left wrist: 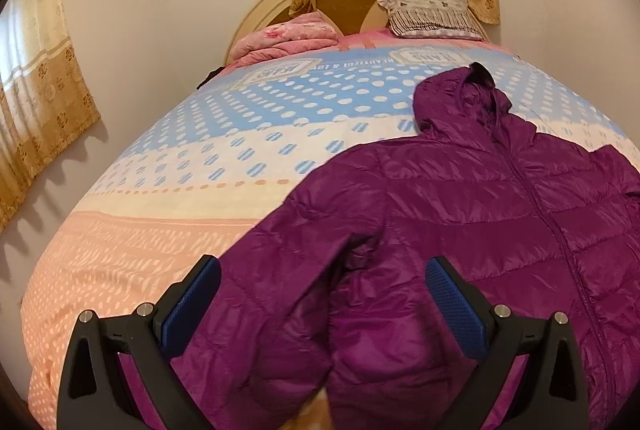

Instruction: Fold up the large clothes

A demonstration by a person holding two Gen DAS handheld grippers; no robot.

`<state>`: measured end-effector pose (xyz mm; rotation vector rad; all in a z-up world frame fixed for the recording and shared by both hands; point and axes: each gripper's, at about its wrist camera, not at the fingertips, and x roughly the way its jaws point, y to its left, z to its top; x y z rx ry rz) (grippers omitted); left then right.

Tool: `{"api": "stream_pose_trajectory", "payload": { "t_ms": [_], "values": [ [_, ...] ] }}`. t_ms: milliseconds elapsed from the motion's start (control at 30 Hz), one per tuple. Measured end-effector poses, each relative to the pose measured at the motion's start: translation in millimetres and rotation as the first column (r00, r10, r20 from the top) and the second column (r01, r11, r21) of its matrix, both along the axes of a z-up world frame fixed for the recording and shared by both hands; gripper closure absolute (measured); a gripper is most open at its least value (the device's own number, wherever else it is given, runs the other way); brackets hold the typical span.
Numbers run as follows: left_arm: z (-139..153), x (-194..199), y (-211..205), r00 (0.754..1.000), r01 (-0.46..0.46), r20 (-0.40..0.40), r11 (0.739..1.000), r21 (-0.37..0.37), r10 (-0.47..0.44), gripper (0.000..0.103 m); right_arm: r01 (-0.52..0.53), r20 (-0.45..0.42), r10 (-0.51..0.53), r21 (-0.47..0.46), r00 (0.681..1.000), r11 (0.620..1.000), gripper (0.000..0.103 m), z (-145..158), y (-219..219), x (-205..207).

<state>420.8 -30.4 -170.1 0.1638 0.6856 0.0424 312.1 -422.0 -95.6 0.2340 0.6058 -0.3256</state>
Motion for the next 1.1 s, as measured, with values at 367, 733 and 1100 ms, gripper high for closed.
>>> {"api": "stream_pose_trajectory", "payload": {
  "t_ms": [367,733,1100],
  "values": [
    [-6,4,37,0.999,-0.050,-0.013,0.999,-0.021,0.049,0.001,-0.245,-0.062,0.244,-0.019,0.968,0.969,0.088,-52,125,93],
    [-4,1,28,0.999,-0.051,-0.008,0.999,0.017,0.051,0.001,-0.425,-0.039,0.423,-0.092,0.905,0.900,0.025,-84,193,74],
    [18,1,-77,0.993,0.118,-0.008,0.991,-0.055,-0.119,0.001,-0.064,-0.071,0.053,-0.163,0.996,0.984,0.025,-100,68,22]
  ]
}}
